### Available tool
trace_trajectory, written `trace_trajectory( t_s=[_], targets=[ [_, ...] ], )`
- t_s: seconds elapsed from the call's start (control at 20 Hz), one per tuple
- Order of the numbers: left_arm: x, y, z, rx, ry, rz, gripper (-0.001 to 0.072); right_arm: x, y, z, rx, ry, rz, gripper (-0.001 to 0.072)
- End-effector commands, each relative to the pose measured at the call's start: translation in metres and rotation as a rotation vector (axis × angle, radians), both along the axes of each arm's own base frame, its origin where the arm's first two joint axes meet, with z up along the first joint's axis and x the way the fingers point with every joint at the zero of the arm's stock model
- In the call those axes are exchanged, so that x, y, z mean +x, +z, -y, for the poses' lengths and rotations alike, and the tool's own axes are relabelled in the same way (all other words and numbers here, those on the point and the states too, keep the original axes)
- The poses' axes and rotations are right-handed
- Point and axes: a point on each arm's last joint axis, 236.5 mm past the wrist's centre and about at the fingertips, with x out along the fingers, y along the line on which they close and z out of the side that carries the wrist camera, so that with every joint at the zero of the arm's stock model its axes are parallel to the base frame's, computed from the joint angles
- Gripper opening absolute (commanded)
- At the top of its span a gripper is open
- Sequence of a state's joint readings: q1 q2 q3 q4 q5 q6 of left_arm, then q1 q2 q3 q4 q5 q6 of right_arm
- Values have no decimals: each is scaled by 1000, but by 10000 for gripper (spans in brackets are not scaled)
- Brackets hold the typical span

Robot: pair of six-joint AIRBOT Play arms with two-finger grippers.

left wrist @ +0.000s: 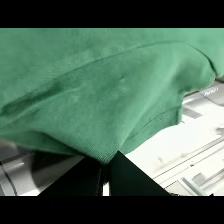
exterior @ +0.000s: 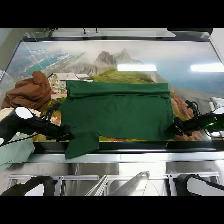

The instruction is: Fold the shirts.

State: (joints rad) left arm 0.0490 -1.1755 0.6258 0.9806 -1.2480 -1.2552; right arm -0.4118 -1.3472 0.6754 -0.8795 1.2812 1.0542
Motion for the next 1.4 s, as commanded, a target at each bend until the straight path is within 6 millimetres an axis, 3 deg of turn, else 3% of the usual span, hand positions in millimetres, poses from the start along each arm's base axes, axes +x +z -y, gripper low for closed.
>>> trace_trajectory(
  t_s=[0.0, 0.2, 0.5, 0.55, 0.65, 0.7, 0.75, 0.95, 1.1, 1.25, 1.3, 1.35],
  targets=[
    [2, 5, -2, -8, 2, 19, 28, -2, -1, 1, -8, 7, -4, 25],
    [2, 5, -5, -12, -7, 25, 28, -10, -3, 24, -124, 25, -37, 25],
    [-3, 9, -14, -30, 18, -10, 39, 0, 7, 32, -140, -10, 9, 25],
    [-7, 10, -13, -36, 11, -23, 250, 1, 8, 31, -137, -12, 11, 25],
    [-10, 11, -13, -38, 2, -35, 476, 1, 8, 30, -134, -13, 12, 25],
    [-12, 8, -17, -20, -7, -39, 672, 1, 8, 31, -135, -11, 15, 25],
    [-14, 6, -21, 3, -8, -47, 713, 2, 7, 31, -139, -13, 19, 25],
    [-19, -9, -19, 9, 54, -69, 695, 7, 6, 34, -152, -26, 32, 25],
    [-26, -17, 2, -81, 120, -79, 694, 7, 6, 34, -151, -27, 34, 25],
    [-10, -17, 13, -135, 165, -3, 693, 9, 6, 35, -156, -31, 39, 25],
    [-5, -18, 11, -125, 176, 15, 597, 9, 6, 35, -156, -30, 39, 25],
    [1, -20, 8, -112, 183, 35, 333, 8, 6, 35, -155, -30, 38, 25]
  ],
)
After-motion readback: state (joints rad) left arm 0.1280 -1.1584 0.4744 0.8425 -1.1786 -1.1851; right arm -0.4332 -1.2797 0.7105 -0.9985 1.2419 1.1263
